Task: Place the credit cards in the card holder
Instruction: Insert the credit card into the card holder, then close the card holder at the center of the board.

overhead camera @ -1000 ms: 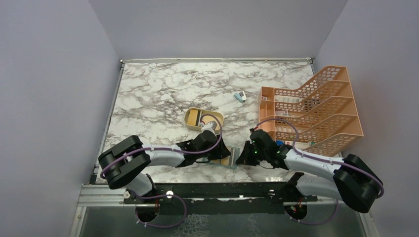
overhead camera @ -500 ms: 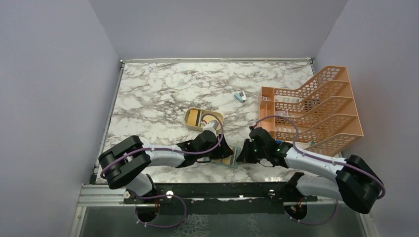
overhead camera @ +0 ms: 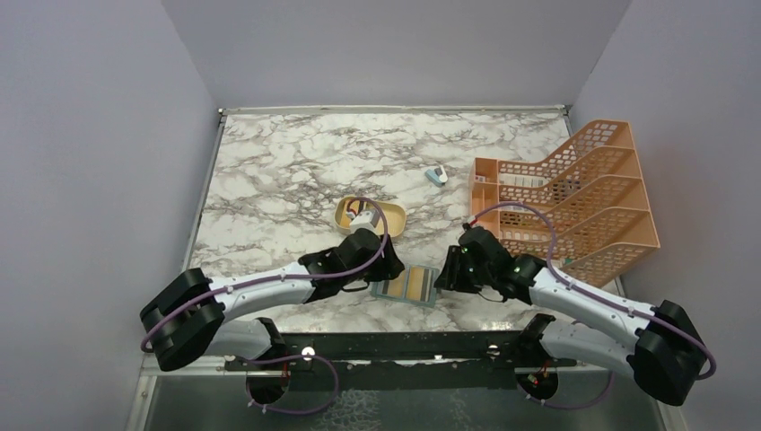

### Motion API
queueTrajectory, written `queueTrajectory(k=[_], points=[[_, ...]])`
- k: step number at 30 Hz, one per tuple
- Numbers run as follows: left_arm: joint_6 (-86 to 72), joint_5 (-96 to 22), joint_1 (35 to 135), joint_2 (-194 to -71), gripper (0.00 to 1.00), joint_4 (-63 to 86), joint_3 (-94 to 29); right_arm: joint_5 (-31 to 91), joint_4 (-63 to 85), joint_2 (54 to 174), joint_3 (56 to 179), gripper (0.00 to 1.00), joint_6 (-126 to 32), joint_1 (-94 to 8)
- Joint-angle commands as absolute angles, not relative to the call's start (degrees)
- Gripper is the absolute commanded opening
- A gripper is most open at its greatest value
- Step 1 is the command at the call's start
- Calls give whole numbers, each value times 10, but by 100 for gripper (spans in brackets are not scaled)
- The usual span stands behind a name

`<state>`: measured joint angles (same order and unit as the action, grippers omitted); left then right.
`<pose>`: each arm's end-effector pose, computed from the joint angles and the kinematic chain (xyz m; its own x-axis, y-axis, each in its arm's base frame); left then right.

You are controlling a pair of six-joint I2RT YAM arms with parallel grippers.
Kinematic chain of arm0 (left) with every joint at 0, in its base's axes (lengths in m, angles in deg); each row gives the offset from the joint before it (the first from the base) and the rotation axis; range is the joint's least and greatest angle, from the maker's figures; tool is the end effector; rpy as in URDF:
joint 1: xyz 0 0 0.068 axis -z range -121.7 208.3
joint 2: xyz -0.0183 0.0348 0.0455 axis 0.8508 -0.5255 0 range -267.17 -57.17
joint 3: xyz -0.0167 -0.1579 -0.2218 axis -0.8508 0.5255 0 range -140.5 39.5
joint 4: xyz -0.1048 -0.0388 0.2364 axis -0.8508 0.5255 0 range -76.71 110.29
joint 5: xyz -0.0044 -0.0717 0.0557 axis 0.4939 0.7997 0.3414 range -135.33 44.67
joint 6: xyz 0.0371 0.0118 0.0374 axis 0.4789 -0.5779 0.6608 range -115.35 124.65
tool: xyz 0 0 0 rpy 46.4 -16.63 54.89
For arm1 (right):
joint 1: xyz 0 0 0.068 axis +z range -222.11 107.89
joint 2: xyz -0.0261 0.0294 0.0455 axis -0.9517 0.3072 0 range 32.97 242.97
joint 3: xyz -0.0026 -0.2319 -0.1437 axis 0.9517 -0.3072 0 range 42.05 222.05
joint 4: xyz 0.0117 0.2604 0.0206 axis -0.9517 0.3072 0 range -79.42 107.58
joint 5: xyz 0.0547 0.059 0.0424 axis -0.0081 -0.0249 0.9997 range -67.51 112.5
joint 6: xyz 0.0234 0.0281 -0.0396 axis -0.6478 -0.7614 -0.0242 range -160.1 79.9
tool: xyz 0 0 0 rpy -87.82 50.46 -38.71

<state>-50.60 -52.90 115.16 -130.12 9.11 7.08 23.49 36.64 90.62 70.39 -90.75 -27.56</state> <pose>0.1438 -0.2117 0.1874 -0.8190 -0.2353 -0.5234 0.1740 0.7673 -0.6172 0.1307 0.1295 0.1787 -0.9196 0.1797 -0.3492 0.0043 0.8938 0.4485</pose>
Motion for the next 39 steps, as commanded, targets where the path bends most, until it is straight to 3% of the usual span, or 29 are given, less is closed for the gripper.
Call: queueTrajectory(k=[1,8,12,19,31,39], points=[[-464,-569,1116,-1273,56,204,50,211,388,927,731,40,-893,-273],[-441,-476,1029,-1267,60,183,79,234,369,963,738,30,-881,-273],[-436,-443,1024,-1285,60,154,86,226,376,965,740,19,-878,-273],[-448,-420,1024,-1315,59,130,93,201,399,974,745,8,-873,-273],[-532,-281,1025,-1354,56,24,110,232,355,986,722,2,-876,-273],[-555,-264,1025,-1342,38,-11,117,284,330,949,743,1,-878,-273]])
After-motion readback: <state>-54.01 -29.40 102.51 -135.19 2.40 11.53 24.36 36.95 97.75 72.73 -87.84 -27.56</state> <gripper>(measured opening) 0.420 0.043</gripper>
